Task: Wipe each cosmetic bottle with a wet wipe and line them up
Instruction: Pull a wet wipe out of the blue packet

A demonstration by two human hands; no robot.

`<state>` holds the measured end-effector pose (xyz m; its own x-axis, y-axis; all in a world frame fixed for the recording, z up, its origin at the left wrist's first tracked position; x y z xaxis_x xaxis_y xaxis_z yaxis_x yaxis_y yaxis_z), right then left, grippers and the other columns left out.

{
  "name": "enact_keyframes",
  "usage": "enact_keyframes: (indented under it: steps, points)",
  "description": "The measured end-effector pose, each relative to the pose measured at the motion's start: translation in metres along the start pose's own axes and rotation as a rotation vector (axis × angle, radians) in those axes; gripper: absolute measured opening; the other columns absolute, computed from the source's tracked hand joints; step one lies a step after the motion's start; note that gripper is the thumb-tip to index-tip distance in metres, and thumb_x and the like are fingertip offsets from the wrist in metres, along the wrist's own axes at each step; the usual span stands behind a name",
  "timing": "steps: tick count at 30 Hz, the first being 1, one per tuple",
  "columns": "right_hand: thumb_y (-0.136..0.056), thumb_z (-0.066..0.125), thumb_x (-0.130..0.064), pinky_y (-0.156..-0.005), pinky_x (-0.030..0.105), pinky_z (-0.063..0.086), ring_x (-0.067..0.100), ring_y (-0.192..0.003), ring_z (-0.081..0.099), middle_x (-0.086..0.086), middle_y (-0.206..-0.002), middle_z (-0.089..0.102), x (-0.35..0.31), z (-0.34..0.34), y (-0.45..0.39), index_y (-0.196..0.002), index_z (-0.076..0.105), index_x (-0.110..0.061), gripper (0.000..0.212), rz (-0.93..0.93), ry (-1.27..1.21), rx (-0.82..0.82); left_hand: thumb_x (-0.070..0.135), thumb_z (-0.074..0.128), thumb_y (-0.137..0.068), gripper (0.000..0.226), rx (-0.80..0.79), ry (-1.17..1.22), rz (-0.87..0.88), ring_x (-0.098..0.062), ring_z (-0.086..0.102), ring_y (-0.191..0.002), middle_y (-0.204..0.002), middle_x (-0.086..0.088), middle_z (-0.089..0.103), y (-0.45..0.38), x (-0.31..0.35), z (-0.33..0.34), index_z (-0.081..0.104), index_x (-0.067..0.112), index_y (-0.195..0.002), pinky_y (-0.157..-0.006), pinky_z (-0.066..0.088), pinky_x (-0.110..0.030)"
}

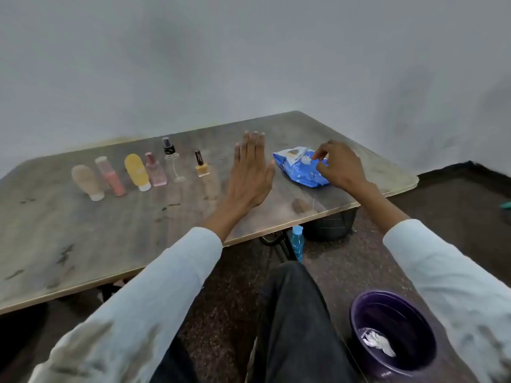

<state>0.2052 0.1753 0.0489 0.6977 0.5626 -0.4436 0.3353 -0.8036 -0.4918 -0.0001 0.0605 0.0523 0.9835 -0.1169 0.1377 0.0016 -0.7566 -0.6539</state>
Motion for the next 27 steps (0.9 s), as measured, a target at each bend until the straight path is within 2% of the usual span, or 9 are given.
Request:
enact_keyframes:
  steps: [4,8,10,12,15,20,24,27]
  points:
    - [-0.087,0.077,-0.017,-0.072,0.031,0.04,0.02,-0.091,0.064,-0.005,-0.102,0.068,0.003,0.008,-0.007,-0.103,0.076,-0.025,0.018,0.031,0.08,-0.055,0.03,0.046,-0.109,0.058,-0.122,0.065,0.03,-0.034,0.018,-0.163,-0.171,-0.017,0.03,-0.005,0.01,0.024,0.033,0.007,-0.161,-0.133,0.016,-0.053]
    - [-0.088,0.08,-0.022,-0.072,0.032,0.043,0.021,-0.092,0.065,-0.006,-0.102,0.069,-0.001,0.016,-0.016,-0.106,0.075,-0.029,0.02,0.018,0.114,-0.059,0.032,0.041,-0.108,0.046,-0.222,0.098,0.093,-0.036,0.046,-0.145,-0.154,-0.017,0.05,-0.011,0.024,0.045,0.057,0.007,-0.143,-0.124,0.033,-0.053]
    - [-0.09,0.078,-0.025,-0.07,0.033,0.044,0.024,-0.092,0.067,-0.005,-0.1,0.07,-0.002,0.018,-0.018,-0.1,0.075,-0.028,0.011,-0.002,0.132,-0.031,0.033,0.039,-0.109,0.045,-0.28,0.114,0.09,-0.035,0.051,-0.139,-0.149,-0.014,0.055,-0.011,0.027,0.056,0.063,0.01,-0.139,-0.123,0.034,-0.052]
    - [-0.094,0.073,-0.026,-0.07,0.032,0.04,0.028,-0.091,0.068,-0.002,-0.1,0.072,-0.003,0.018,-0.017,-0.097,0.073,-0.025,0.003,-0.018,0.147,0.014,0.034,0.039,-0.111,0.043,-0.325,0.114,0.112,-0.033,0.05,-0.142,-0.151,-0.012,0.055,-0.012,0.031,0.067,0.063,0.013,-0.14,-0.125,0.03,-0.054]
    - [-0.101,0.065,-0.027,-0.071,0.032,0.038,0.03,-0.091,0.068,0.0,-0.102,0.076,-0.003,0.016,-0.012,-0.103,0.068,-0.023,0.005,-0.041,0.134,0.071,0.035,0.04,-0.114,0.042,-0.372,0.106,0.114,-0.03,0.042,-0.151,-0.16,-0.011,0.049,-0.013,0.034,0.075,0.06,0.016,-0.145,-0.13,0.021,-0.054]
    - [-0.109,0.049,-0.023,-0.067,0.039,0.046,0.033,-0.08,0.065,0.001,-0.101,0.073,-0.007,0.016,-0.007,-0.113,0.054,-0.022,0.007,-0.078,0.078,0.078,0.037,0.037,-0.115,0.044,-0.397,0.088,0.098,-0.028,0.043,-0.151,-0.161,-0.009,0.049,-0.015,0.034,0.083,0.06,0.017,-0.145,-0.131,0.017,-0.056]
    - [-0.112,0.045,-0.026,-0.071,0.04,0.052,0.02,-0.078,0.07,-0.001,-0.098,0.071,-0.011,0.01,-0.002,-0.114,0.046,-0.026,0.002,-0.078,-0.1,0.106,0.037,0.036,-0.115,0.043,-0.398,0.094,0.092,-0.026,0.043,-0.15,-0.159,-0.007,0.051,-0.017,0.034,0.081,0.059,0.018,-0.146,-0.13,0.014,-0.056]
    - [-0.113,0.044,-0.03,-0.071,0.04,0.053,0.014,-0.078,0.07,-0.002,-0.096,0.069,-0.014,-0.002,0.001,-0.115,0.045,-0.024,0.007,-0.077,-0.221,0.237,0.035,0.036,-0.115,0.042,-0.404,0.106,0.095,-0.025,0.043,-0.151,-0.16,-0.006,0.051,-0.016,0.034,0.079,0.058,0.018,-0.146,-0.131,0.012,-0.057]
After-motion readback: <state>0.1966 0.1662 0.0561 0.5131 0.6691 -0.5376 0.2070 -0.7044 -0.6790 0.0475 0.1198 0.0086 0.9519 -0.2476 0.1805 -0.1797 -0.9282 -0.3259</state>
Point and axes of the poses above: each hand's wrist, its own y-axis away from the middle knuckle, its own z-axis out of the palm, x = y × z, the point moved 8 cm from there along -y, towards the middle knuckle
